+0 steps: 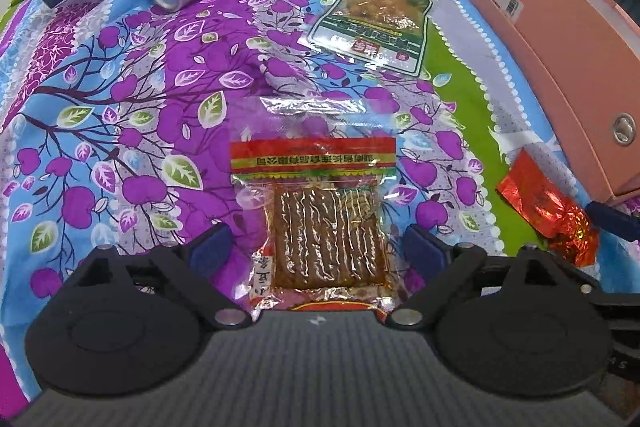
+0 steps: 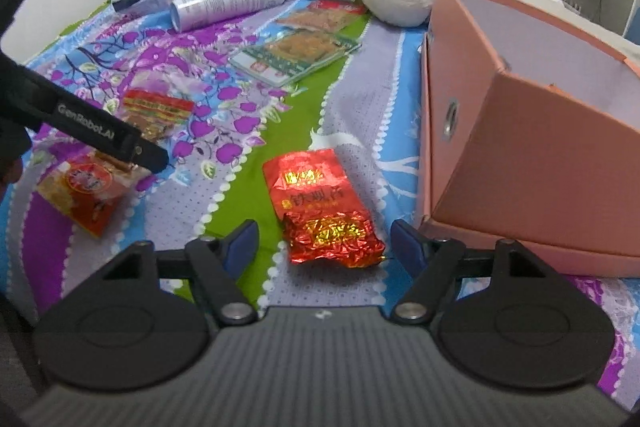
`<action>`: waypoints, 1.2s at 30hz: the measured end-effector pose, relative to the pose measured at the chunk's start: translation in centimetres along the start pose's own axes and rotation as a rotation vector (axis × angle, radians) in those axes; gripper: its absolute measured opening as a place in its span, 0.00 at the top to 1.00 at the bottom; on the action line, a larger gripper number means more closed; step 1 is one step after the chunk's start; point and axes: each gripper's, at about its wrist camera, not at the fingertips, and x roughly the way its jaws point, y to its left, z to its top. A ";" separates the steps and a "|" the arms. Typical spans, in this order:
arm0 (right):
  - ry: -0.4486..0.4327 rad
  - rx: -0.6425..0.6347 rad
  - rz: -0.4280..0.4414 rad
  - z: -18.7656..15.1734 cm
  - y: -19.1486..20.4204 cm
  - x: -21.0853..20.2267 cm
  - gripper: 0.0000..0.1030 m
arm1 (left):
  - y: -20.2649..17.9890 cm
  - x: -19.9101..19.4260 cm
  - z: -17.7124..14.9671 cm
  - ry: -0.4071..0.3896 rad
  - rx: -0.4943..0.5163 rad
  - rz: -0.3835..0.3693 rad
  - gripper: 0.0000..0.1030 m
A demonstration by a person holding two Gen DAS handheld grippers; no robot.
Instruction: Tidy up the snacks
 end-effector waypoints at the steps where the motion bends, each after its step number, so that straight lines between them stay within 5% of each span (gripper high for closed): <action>1: 0.001 -0.002 0.000 0.0 0.0 0.2 0.28 | -0.1 0.0 0.0 0.001 0.005 0.002 0.08; 6: 0.004 0.013 0.018 -0.1 -0.1 0.7 0.31 | -0.5 -0.2 0.0 -0.002 0.038 0.001 0.15; 10: 0.025 0.061 0.053 0.0 -0.1 0.7 0.46 | -1.1 -0.6 -0.1 -0.006 0.058 0.005 0.24; 15: 0.028 0.038 0.048 0.2 0.7 0.6 0.47 | -1.8 -1.3 -0.1 -0.011 0.058 0.003 0.41; 36: -0.070 0.130 0.007 3.6 0.1 -5.1 0.48 | -2.5 -8.9 0.8 -0.093 0.001 -0.076 0.42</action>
